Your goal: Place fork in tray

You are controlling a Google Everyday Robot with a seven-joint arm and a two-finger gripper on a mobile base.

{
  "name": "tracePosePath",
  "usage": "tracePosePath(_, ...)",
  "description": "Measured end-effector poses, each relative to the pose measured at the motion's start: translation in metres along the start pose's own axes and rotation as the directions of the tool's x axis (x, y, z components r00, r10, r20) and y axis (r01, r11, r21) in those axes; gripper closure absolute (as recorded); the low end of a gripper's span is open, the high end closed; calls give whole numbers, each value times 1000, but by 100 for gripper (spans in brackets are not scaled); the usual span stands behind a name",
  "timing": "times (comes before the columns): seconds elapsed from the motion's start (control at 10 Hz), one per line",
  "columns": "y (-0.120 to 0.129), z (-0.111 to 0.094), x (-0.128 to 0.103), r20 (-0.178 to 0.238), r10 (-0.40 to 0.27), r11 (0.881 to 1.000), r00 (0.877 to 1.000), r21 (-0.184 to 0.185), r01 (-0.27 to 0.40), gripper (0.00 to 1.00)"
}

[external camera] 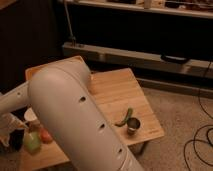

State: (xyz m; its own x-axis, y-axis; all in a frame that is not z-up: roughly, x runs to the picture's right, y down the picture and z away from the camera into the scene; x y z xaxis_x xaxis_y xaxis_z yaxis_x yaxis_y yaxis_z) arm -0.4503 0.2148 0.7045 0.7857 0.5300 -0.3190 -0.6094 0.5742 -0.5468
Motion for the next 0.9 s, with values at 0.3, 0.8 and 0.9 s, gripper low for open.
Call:
tracePosePath(0.3, -4, 1, -6, 16, -5, 1000, 1000, 4, 5, 35)
tracePosePath(0.8, -5, 1, -5, 15, -3, 1000, 1000, 3, 3, 35)
tracePosePath(0.9, -5, 1, -5, 15, -3, 1000, 1000, 2, 3, 35)
